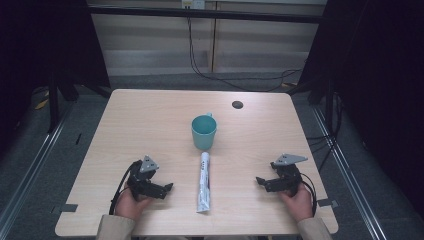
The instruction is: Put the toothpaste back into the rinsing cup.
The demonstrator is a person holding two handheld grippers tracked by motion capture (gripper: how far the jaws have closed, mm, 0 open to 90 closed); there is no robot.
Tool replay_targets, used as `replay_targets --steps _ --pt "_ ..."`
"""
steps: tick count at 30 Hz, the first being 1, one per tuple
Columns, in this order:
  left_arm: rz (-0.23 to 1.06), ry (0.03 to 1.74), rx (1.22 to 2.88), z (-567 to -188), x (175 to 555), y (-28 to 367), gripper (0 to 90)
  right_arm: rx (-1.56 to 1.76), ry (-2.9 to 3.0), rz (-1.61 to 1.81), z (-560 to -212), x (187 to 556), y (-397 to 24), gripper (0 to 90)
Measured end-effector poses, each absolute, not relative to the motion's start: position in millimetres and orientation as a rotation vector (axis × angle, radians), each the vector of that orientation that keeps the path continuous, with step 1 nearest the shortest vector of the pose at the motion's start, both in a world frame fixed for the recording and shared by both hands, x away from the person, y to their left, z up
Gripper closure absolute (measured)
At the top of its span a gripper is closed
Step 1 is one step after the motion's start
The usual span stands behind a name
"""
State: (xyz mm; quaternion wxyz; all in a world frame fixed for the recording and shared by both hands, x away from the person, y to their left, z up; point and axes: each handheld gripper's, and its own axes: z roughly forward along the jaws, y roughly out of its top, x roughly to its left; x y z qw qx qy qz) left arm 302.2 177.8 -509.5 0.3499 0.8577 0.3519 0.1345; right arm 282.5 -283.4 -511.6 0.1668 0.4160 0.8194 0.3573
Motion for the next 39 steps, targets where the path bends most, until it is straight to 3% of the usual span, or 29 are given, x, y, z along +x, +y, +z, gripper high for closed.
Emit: replay_targets --steps 6,10,17,27,39 --pt "0.297 0.996 2.323 -498.1 306.3 169.4 2.9 1.189 2.332 1.018 -511.5 282.4 -283.4 14.0" --pt "0.13 1.066 2.385 -481.5 313.4 165.5 25.5 1.188 2.332 1.018 -511.5 282.4 -283.4 14.0" --pt "-0.116 1.179 2.436 -461.6 316.4 135.8 26.6 1.189 2.332 1.018 -511.5 282.3 -283.4 14.0" --pt "-0.179 1.152 2.465 -438.8 321.1 91.8 30.3 1.189 2.332 1.018 -511.5 282.4 -283.4 14.0" --pt "-0.23 1.16 2.511 -445.4 327.2 48.3 30.4 1.194 2.332 1.017 -511.4 282.2 -283.4 14.1"
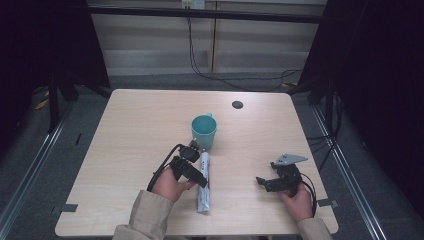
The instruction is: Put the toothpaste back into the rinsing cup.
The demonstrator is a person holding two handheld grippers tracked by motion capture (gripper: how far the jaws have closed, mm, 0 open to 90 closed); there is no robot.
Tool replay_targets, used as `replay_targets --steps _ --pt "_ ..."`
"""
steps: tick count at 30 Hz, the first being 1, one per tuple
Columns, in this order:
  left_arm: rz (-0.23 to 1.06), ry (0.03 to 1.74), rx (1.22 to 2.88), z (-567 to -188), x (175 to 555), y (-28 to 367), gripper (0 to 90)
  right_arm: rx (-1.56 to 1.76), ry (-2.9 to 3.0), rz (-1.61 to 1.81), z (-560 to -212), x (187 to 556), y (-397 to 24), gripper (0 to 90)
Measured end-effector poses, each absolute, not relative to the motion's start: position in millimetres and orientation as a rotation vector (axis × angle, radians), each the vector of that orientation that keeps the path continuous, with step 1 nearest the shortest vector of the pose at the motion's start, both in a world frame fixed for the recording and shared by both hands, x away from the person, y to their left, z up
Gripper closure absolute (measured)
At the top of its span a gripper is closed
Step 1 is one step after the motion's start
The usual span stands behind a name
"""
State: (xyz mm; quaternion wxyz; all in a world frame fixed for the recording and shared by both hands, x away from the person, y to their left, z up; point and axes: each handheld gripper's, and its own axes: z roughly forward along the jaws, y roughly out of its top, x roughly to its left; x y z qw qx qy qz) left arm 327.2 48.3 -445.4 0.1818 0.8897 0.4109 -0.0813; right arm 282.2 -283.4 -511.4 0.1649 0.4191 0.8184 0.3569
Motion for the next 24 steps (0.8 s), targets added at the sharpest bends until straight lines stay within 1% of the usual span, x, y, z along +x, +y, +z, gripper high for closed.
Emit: replay_targets --steps 7,14,21,24 --pt "-0.234 1.156 2.551 -452.8 325.5 34.5 31.2 1.194 2.332 1.017 -511.4 282.2 -283.4 14.1" --pt "-0.218 1.158 2.574 -457.3 322.9 31.9 32.8 1.195 2.331 1.017 -511.4 282.2 -283.3 14.1" --pt "-0.244 1.153 2.576 -460.0 321.7 29.2 35.5 1.197 2.331 1.017 -511.4 282.2 -283.4 14.2" --pt "-0.224 1.153 2.599 -459.9 321.7 26.3 37.0 1.201 2.33 1.017 -511.3 282.1 -283.3 14.2"
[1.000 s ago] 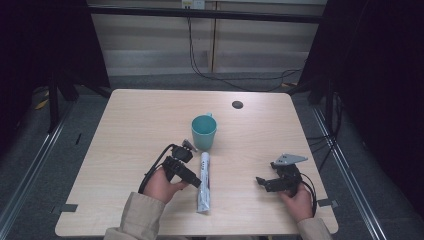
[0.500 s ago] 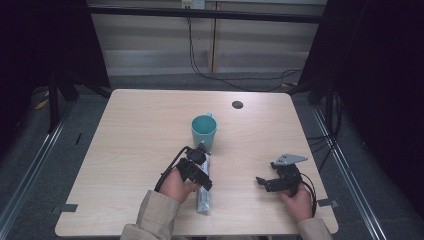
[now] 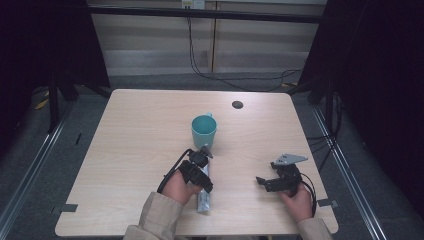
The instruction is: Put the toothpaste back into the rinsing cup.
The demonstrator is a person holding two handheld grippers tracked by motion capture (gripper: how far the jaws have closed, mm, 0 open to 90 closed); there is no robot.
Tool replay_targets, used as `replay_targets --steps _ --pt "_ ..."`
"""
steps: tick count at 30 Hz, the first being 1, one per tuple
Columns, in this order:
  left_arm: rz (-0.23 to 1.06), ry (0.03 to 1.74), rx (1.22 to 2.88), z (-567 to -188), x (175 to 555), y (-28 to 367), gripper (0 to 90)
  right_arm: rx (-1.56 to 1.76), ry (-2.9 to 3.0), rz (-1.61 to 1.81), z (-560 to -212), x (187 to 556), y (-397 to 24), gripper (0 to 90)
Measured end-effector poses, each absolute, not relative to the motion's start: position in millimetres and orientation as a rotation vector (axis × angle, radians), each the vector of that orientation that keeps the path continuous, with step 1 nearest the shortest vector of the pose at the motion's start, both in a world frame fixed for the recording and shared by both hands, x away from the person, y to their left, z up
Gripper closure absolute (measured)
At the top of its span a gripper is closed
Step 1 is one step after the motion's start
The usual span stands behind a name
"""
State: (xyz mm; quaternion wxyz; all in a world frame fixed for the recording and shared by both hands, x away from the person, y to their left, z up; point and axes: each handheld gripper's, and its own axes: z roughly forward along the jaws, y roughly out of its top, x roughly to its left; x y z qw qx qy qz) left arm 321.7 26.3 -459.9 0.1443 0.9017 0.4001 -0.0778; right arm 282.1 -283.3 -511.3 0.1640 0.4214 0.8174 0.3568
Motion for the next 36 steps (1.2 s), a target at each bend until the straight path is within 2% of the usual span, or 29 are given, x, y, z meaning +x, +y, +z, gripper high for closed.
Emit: replay_targets --steps 10,14,22,27,36 --pt "-0.232 1.144 2.604 -466.7 319.2 21.3 42.7 1.2 2.329 1.018 -511.4 282.3 -283.4 14.3" --pt "-0.172 1.122 2.635 -466.2 316.7 18.8 47.4 1.2 2.329 1.018 -511.4 282.3 -283.4 14.3" --pt "-0.113 0.985 2.701 -464.0 313.7 20.5 73.6 1.2 2.329 1.018 -511.4 282.3 -283.4 14.3" --pt "-0.062 0.897 2.748 -462.0 309.5 19.1 75.8 1.2 2.329 1.017 -511.4 282.3 -283.3 14.1" --pt "-0.037 0.87 2.727 -449.4 309.5 32.9 76.0 1.193 2.342 1.024 -511.2 282.4 -284.1 13.9"
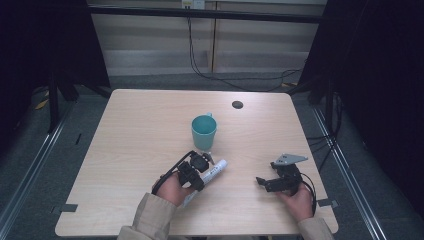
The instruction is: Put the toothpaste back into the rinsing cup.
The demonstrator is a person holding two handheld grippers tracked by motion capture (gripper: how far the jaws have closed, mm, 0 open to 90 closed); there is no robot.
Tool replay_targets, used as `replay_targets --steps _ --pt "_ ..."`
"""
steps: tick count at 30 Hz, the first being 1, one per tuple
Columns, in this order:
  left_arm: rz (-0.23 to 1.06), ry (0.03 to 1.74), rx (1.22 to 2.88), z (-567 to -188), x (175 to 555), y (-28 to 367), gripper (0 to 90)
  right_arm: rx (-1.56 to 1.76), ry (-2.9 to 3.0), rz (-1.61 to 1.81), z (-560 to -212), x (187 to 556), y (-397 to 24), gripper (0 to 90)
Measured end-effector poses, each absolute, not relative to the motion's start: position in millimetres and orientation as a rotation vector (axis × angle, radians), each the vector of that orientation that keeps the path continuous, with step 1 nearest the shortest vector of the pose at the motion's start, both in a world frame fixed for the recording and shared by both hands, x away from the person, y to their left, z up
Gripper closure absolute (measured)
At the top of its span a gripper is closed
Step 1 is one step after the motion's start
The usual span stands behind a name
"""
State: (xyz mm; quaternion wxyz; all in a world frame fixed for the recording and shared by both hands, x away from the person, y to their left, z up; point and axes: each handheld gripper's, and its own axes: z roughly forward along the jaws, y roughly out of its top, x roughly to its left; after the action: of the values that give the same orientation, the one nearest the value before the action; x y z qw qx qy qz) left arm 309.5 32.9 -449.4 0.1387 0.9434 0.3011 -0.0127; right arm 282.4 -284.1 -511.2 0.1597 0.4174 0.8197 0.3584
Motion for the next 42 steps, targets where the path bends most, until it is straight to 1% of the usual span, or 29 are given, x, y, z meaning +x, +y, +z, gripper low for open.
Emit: replay_targets --steps 4,7,13,18,25,27,42 --pt "-0.027 0.857 2.733 -444.7 309.8 37.6 75.9 1.185 2.347 1.026 -511.1 282.3 -284.8 14.1" --pt "-0.026 0.851 2.731 -441.8 310.4 40.4 75.9 1.176 2.369 1.036 -507.4 282.5 -285.3 17.5" --pt "-0.033 0.829 2.741 -438.3 309.9 39.6 75.9 1.071 2.396 1.031 -496.2 282.0 -279.0 18.8" --pt "-0.033 0.779 2.759 -431.8 310.0 33.3 75.8 0.922 2.487 1.022 -477.1 288.4 -265.1 18.1" --pt "-0.071 0.726 2.759 -427.3 306.6 24.3 75.7 0.725 2.583 0.991 -455.1 295.3 -250.4 18.5" --pt "-0.081 0.702 2.759 -426.0 304.8 20.5 75.7 0.667 2.608 0.988 -452.1 296.9 -246.9 20.4" --pt "-0.107 0.587 2.78 -419.0 297.5 -6.4 75.6 0.485 2.698 1.038 -439.5 304.4 -221.1 19.6"
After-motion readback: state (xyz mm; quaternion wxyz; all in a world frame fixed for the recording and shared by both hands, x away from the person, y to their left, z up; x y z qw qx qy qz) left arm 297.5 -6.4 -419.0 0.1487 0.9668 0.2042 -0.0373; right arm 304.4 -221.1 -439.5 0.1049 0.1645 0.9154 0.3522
